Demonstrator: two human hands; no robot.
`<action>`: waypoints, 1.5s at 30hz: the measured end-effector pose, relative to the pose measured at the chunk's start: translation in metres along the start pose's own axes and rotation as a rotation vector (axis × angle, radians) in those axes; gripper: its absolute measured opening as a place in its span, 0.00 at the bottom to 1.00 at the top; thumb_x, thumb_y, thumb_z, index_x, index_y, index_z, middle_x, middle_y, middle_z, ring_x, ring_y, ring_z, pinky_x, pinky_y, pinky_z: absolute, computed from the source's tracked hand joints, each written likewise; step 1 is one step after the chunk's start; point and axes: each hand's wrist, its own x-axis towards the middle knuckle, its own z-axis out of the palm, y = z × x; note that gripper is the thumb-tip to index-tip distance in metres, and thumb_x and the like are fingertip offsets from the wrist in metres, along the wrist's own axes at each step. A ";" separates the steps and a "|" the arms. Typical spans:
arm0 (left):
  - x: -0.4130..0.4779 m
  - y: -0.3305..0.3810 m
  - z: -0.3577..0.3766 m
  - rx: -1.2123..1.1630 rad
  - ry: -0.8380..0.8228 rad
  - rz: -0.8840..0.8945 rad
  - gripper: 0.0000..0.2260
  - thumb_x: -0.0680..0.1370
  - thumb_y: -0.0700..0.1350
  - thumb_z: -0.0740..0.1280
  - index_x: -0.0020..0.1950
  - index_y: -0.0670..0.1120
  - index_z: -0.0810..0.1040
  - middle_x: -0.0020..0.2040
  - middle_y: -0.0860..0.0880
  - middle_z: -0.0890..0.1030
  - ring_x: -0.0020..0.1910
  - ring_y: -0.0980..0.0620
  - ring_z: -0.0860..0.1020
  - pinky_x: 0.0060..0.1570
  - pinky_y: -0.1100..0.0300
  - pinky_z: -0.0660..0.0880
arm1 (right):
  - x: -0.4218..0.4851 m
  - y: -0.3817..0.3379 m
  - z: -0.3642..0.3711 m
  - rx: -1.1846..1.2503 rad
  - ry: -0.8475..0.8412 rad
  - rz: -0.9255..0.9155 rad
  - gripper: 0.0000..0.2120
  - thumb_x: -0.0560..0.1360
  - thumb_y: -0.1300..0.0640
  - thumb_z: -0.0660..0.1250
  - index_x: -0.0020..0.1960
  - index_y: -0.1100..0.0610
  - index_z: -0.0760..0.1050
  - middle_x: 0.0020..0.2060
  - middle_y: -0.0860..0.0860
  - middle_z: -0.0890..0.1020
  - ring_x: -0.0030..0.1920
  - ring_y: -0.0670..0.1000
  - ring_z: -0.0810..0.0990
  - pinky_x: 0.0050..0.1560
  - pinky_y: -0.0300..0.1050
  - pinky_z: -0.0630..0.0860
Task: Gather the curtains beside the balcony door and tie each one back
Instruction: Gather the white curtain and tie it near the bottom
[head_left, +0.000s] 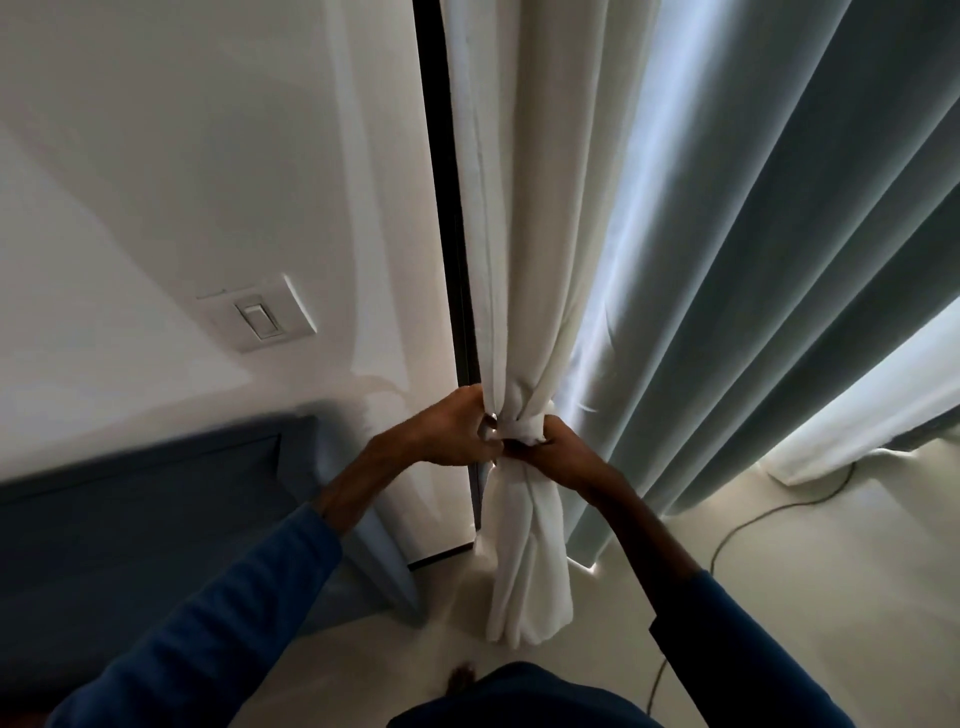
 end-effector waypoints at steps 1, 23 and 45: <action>0.000 0.004 0.001 -0.062 -0.033 0.006 0.17 0.73 0.38 0.76 0.61 0.42 0.81 0.52 0.49 0.84 0.49 0.55 0.82 0.51 0.60 0.80 | 0.001 0.001 0.000 -0.012 0.027 -0.010 0.08 0.78 0.69 0.69 0.56 0.65 0.81 0.47 0.54 0.84 0.42 0.36 0.83 0.49 0.38 0.79; 0.021 -0.001 0.006 -0.568 0.384 -0.466 0.32 0.72 0.69 0.67 0.69 0.51 0.77 0.61 0.49 0.82 0.59 0.48 0.80 0.66 0.46 0.75 | -0.022 -0.030 -0.036 0.557 0.387 -0.059 0.09 0.80 0.52 0.67 0.53 0.52 0.84 0.55 0.49 0.86 0.58 0.49 0.82 0.59 0.53 0.74; 0.033 0.010 -0.017 -0.649 0.129 -0.598 0.22 0.79 0.57 0.66 0.60 0.39 0.80 0.44 0.43 0.84 0.42 0.45 0.82 0.45 0.54 0.80 | -0.048 -0.024 0.019 -0.058 0.154 -0.097 0.04 0.72 0.62 0.77 0.44 0.54 0.85 0.32 0.49 0.86 0.32 0.45 0.84 0.36 0.35 0.74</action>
